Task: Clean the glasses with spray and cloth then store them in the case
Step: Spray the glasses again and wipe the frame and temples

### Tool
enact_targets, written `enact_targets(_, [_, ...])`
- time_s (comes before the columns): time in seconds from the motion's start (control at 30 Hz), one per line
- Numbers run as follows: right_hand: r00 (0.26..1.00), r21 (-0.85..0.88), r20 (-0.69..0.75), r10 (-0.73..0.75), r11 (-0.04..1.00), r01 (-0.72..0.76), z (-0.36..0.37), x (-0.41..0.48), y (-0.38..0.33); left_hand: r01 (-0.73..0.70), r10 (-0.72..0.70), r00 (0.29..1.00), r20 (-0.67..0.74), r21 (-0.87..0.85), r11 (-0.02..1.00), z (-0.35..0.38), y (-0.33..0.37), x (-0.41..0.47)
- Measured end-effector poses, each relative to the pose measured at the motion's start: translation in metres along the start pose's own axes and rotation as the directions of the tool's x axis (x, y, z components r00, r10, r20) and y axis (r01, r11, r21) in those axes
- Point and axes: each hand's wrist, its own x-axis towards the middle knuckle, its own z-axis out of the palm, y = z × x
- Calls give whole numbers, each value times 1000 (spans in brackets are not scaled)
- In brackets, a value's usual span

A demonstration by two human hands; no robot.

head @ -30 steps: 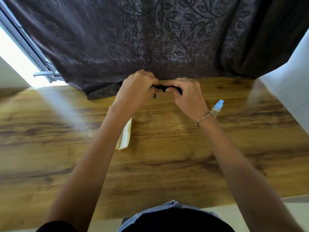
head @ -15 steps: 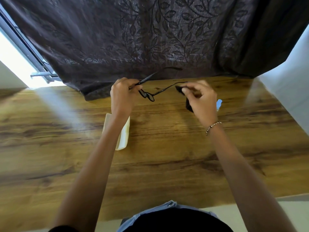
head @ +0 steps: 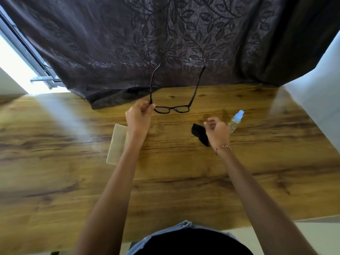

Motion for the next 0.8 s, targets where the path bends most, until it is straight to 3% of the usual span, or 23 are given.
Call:
enact_targets(0.07, [945,-183,-224,-236,963,198,-9,-6,4,-17,16,1000,-17,-18,1000,1,-4,-2])
enact_targets(0.13, [857,-403,-375,-353,895,192,-20,-5,11,-47,45,998,-31,-57,997,2,-7,-5])
enact_targets(0.2, [841,-470,-412,-351,872,133,-32,0,23,-69,66,997,-38,-96,993,4,-9,-8])
enact_targets(0.4, [950,-189,-203,-235,962,198,-37,14,49,-134,128,991,-45,-140,981,10,-6,-12])
enact_targets(0.5, [966,-108,-164,-201,977,185,-34,18,52,-206,196,977,-79,-140,969,11,-2,-12])
enact_targets(0.63, [978,144,-172,-116,979,141,-40,18,43,-243,228,967,-116,-138,960,13,-1,-11])
enact_targets(0.8, [984,286,-85,-156,942,174,-24,-17,13,-243,216,964,-156,-176,954,18,-1,-14])
